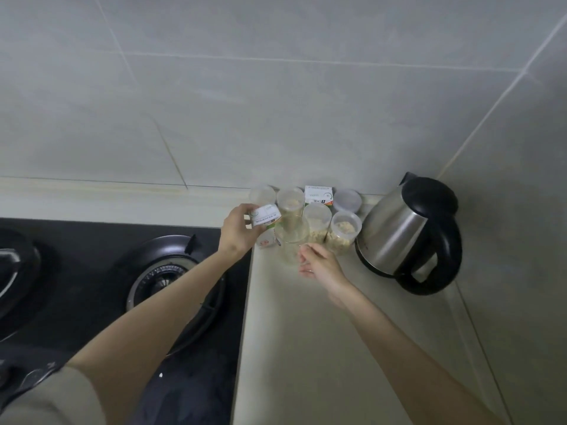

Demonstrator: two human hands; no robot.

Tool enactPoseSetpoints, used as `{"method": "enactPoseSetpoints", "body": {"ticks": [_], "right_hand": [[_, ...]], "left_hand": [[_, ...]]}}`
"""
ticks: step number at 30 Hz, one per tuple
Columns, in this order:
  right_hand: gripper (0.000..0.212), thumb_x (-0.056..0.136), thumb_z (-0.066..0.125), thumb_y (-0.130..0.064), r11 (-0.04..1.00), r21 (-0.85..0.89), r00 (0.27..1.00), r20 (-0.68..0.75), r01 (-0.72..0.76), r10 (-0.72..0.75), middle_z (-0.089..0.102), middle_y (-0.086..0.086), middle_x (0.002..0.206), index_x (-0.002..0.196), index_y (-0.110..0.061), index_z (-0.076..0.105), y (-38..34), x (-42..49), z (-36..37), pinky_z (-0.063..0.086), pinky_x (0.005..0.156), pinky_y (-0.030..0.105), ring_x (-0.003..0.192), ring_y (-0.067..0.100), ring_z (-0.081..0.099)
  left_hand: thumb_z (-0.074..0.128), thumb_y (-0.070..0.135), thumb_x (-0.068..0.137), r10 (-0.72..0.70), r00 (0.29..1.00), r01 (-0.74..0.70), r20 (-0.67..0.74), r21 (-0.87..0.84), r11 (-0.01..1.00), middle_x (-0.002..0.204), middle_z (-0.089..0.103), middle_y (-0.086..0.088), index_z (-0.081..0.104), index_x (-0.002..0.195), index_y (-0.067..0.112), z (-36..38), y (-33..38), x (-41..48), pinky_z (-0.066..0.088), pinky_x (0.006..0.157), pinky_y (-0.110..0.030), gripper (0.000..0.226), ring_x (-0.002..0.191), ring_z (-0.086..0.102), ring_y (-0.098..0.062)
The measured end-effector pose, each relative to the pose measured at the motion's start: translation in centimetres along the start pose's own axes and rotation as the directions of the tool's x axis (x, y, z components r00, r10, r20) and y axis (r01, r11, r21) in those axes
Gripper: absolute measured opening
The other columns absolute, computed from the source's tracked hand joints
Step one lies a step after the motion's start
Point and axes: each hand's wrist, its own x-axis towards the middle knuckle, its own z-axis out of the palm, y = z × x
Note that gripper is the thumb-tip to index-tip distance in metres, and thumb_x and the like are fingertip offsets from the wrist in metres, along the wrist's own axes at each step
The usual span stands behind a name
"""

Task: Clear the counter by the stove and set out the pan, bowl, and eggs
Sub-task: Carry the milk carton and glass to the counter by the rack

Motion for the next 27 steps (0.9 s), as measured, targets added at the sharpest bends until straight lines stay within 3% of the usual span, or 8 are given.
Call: {"method": "enactPoseSetpoints", "body": {"ticks": [5,8,12,15,21,27], "right_hand": [[0.015,0.098,0.049,-0.016,0.998,0.045,0.999,0.005,0.050,-0.050,0.050,0.000,0.074,0.087,-0.010,0.056,-1.7,-2.1,-0.4,0.050,0.060,0.016,0.063,0.014,0.048],[0.019,0.098,0.049,-0.017,0.994,0.046,0.994,0.047,0.101,-0.103,0.048,-0.001,0.072,0.082,-0.012,0.056,-3.3,-3.8,0.0,0.051,0.069,0.023,0.063,0.014,0.047],[0.023,0.098,0.049,-0.016,0.983,0.019,0.976,0.116,0.184,-0.185,0.048,0.000,0.069,0.076,-0.012,0.056,-5.5,-6.2,1.5,0.049,0.065,0.020,0.061,0.014,0.046],[0.025,0.098,0.050,-0.015,0.970,-0.007,0.951,0.200,0.242,-0.236,0.049,0.000,0.068,0.074,-0.011,0.057,-7.0,-8.2,3.9,0.047,0.065,0.022,0.054,0.009,0.047],[0.028,0.097,0.050,-0.018,0.958,-0.013,0.869,0.423,0.288,-0.256,0.046,-0.002,0.062,0.072,-0.012,0.058,-8.5,-13.3,11.2,0.046,0.065,0.024,0.047,0.005,0.046],[0.028,0.098,0.048,-0.018,0.943,-0.026,0.721,0.652,0.332,-0.236,0.041,-0.009,0.053,0.072,-0.010,0.055,-7.4,-20.8,20.6,0.044,0.064,0.025,0.043,0.002,0.038]], "left_hand": [[0.075,0.018,0.078,0.014,0.995,-0.019,-0.098,-0.046,0.999,0.106,0.060,0.006,0.060,0.109,0.015,-1.9,1.1,-2.2,0.054,0.081,-0.028,0.035,0.097,0.062,-0.016],[0.075,0.023,0.077,0.033,0.986,-0.042,-0.166,-0.053,0.998,0.107,0.062,0.010,0.059,0.107,0.021,-4.3,1.8,-4.1,0.056,0.080,-0.031,0.034,0.098,0.062,-0.012],[0.075,0.024,0.079,0.041,0.959,-0.066,-0.281,-0.081,0.995,0.111,0.063,0.010,0.059,0.111,0.021,-8.3,2.8,-7.7,0.051,0.071,-0.015,0.036,0.093,0.063,-0.008],[0.076,0.027,0.078,0.026,0.934,-0.065,-0.358,-0.099,0.993,0.110,0.064,0.012,0.059,0.113,0.023,-12.0,2.8,-11.3,0.052,0.070,-0.016,0.039,0.087,0.064,-0.004],[0.078,0.032,0.074,-0.006,0.856,-0.053,-0.517,-0.099,0.994,0.105,0.065,0.018,0.062,0.112,0.026,-19.9,0.7,-20.3,0.051,0.074,-0.015,0.041,0.091,0.063,0.002],[0.080,0.031,0.072,-0.066,0.722,0.007,-0.689,-0.088,0.996,0.101,0.062,0.025,0.059,0.111,0.029,-27.7,-2.8,-32.5,0.048,0.071,-0.009,0.045,0.091,0.061,0.005]]}}
